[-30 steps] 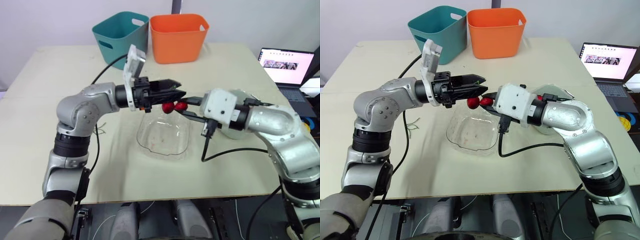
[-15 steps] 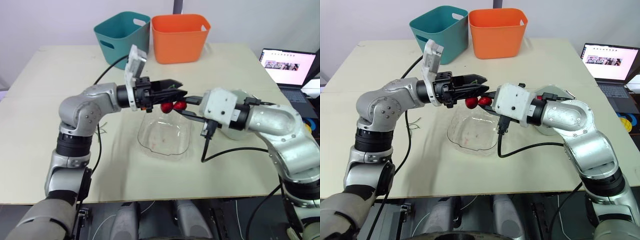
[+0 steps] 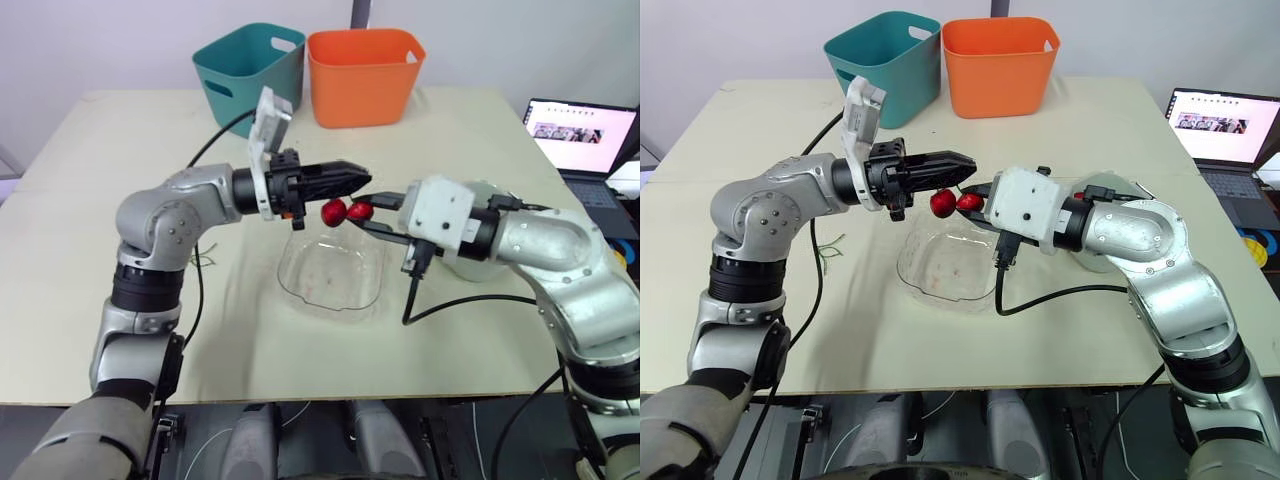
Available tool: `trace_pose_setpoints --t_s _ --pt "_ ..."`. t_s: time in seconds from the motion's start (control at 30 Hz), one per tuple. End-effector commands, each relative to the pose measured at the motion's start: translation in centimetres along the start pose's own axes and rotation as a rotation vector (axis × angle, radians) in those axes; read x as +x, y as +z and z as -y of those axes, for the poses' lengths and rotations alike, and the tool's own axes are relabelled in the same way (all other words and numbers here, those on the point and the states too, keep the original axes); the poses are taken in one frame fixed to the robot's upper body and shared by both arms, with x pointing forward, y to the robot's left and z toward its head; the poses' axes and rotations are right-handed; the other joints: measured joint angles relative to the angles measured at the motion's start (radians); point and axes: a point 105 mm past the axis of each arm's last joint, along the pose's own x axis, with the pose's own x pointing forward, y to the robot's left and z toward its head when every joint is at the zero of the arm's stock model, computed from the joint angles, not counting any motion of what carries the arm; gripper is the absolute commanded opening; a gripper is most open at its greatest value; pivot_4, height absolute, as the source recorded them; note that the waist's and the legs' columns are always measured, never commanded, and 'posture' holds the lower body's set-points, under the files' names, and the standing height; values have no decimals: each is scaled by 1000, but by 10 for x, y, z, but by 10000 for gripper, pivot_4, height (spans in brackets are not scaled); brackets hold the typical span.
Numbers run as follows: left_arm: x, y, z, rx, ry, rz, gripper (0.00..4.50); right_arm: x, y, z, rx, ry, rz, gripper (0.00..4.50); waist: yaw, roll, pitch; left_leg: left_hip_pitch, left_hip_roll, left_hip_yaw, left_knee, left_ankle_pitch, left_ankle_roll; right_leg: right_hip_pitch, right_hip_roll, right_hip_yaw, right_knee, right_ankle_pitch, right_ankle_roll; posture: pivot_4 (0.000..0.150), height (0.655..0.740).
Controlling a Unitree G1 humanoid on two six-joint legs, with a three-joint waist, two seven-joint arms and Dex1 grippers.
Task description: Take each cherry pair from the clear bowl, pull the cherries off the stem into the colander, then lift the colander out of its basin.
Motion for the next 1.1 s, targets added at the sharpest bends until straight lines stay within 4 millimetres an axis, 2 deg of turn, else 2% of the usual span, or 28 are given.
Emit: trace_pose_setpoints --t_s 0.03,0.17,0.33,0.47,0.53,0.63,0.77,0.93,1.1 --pt "0 16 7 50 -22 36 718 -4 13 1 -52 -5 32 7932 0 0 0 0 0 0 0 0 0 0 0 0 0 0 0 1500 7400" --pt "-2 16 7 58 -19 32 718 -5 9 1 -24 -8 14 7932 0 0 0 0 0 0 0 0 0 0 0 0 0 0 0 1500 7400" --pt "-7 20 2 81 5 43 0 -10 2 6 104 -26 -7 23472 0 0 0 0 0 0 0 0 0 0 0 0 0 0 0 1500 7400" --pt "-10 24 2 120 5 54 0 -23 13 10 279 -12 102 37180 1 0 0 0 0 0 0 0 0 0 0 0 0 0 0 1500 7400" --pt "-10 26 3 136 -5 64 0 -32 12 16 371 -14 133 43920 1 0 0 0 0 0 0 0 0 1 0 0 0 1 1 1500 7400" --pt "-10 27 8 163 -33 66 0 -49 14 26 615 39 244 44579 1 0 0 1 0 0 0 0 0 2 0 0 -1 1 1 1500 7400" --pt "-9 26 11 174 -47 61 0 -45 10 28 808 110 221 44579 -3 0 0 4 0 0 0 0 0 5 0 0 -1 0 -1 1500 7400" --pt "-5 24 16 177 -61 64 0 -33 18 27 819 143 249 44579 -2 0 0 7 0 0 -2 0 0 6 1 0 0 0 -1 1500 7400" --pt "-2 23 22 172 -76 74 0 -23 15 21 800 153 243 44579 -1 0 0 6 0 0 -2 0 0 6 0 0 -1 -1 0 1500 7400"
